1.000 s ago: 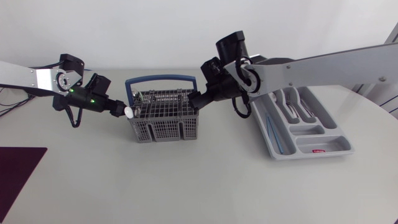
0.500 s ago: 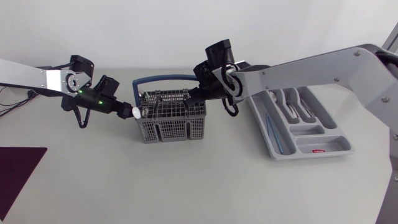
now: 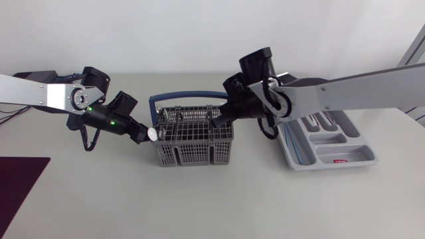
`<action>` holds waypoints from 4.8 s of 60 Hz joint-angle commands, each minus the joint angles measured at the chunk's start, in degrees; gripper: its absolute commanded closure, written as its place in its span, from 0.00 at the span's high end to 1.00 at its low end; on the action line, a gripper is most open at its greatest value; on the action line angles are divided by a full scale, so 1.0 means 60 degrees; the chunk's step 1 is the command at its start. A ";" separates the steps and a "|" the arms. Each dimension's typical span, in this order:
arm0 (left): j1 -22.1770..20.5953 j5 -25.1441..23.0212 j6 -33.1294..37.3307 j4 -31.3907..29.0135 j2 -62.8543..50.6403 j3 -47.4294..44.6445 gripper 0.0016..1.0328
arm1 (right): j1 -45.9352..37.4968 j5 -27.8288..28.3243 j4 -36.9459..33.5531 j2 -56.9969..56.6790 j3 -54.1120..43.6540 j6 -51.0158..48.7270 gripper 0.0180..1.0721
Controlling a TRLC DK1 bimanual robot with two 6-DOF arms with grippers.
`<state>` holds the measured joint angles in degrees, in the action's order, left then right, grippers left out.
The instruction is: Unload the cutlery basket into the drawer organizer.
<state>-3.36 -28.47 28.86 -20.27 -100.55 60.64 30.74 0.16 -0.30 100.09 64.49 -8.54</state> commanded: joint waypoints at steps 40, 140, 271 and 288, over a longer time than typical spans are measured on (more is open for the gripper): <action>-0.0173 -0.0119 0.0976 -0.0650 0.2359 -0.1757 0.83 | 0.0912 -0.0540 -0.1225 -0.4524 -0.3014 -0.0130 0.96; -0.2766 0.2181 -0.3111 -0.5279 0.3429 0.0616 0.45 | 0.0516 0.0881 -0.3364 -0.8172 -0.5489 -0.1170 0.87; -0.1565 0.0321 -0.2745 -0.6319 0.3663 0.1597 0.05 | 0.2874 0.0925 -0.2558 -0.6399 -0.4435 -0.1009 0.91; -0.1726 0.0189 -0.2789 -0.6875 0.3868 0.2095 0.05 | 0.2918 0.0896 -0.2588 -0.6297 -0.4405 -0.1009 0.91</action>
<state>-13.30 -26.79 11.81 -60.20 -78.52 70.65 47.70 5.80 -16.12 61.58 36.88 -14.83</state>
